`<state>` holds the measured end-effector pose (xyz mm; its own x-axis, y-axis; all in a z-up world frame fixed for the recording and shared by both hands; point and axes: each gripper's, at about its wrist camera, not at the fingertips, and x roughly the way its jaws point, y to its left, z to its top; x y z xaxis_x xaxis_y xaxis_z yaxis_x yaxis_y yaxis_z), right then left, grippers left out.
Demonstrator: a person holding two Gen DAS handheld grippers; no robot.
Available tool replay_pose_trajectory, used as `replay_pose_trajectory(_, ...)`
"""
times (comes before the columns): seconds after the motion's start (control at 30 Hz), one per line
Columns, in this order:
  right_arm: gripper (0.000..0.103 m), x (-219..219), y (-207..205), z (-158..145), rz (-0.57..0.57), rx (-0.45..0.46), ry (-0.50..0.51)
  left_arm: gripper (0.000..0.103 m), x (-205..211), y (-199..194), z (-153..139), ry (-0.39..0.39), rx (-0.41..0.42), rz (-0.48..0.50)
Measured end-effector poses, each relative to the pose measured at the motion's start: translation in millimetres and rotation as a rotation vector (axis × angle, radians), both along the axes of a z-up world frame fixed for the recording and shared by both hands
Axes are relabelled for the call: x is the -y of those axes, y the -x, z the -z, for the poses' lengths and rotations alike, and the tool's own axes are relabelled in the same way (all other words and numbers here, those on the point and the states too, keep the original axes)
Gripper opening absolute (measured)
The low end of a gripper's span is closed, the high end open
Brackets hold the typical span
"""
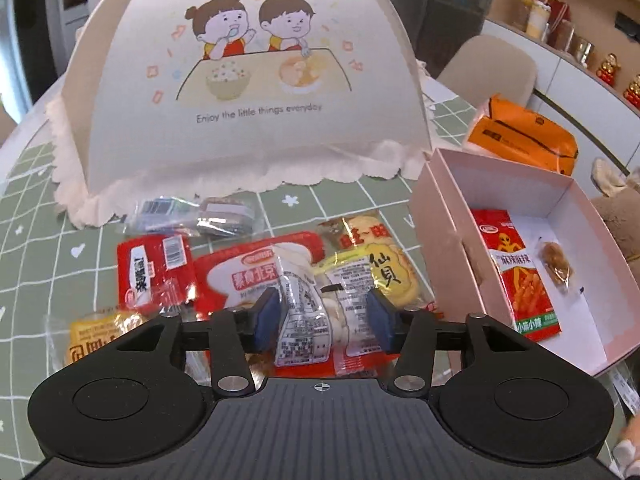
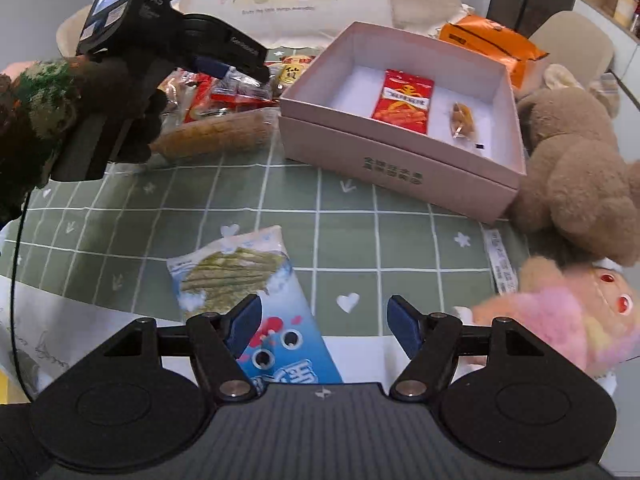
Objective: Organize snacks
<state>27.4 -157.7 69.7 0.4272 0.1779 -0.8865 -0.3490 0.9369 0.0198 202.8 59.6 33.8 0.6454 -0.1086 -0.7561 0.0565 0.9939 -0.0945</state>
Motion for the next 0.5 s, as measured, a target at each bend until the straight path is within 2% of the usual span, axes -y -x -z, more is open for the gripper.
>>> replay_pose_trajectory(0.03, 0.07, 1, -1, -3, 0.007, 0.003, -0.003, 0.047, -3, 3, 0, 0.008, -0.007, 0.001)
replay_pose_trajectory(0.17, 0.07, -1, -8, -14, -0.006, 0.038, 0.0, 0.042, -23, 30, -2, 0.121, -0.06, 0.013)
replay_pose_trajectory(0.27, 0.07, -13, -30, -35, -0.038, 0.087, -0.026, 0.04, -38, 64, -7, 0.149, -0.041, 0.009)
replay_pose_trajectory(0.4, 0.08, -47, -84, -69, -0.088, 0.147, -0.116, 0.04, -62, 106, -9, 0.183, -0.045, -0.036)
replay_pose_trajectory(0.43, 0.083, -59, -102, -75, -0.099, 0.147, -0.148, 0.04, -68, 115, -8, 0.182, -0.048, -0.055)
replay_pose_trajectory(0.5, 0.084, -88, -140, -77, -0.13, 0.118, -0.201, 0.041, -82, 129, -7, 0.189, -0.041, -0.111)
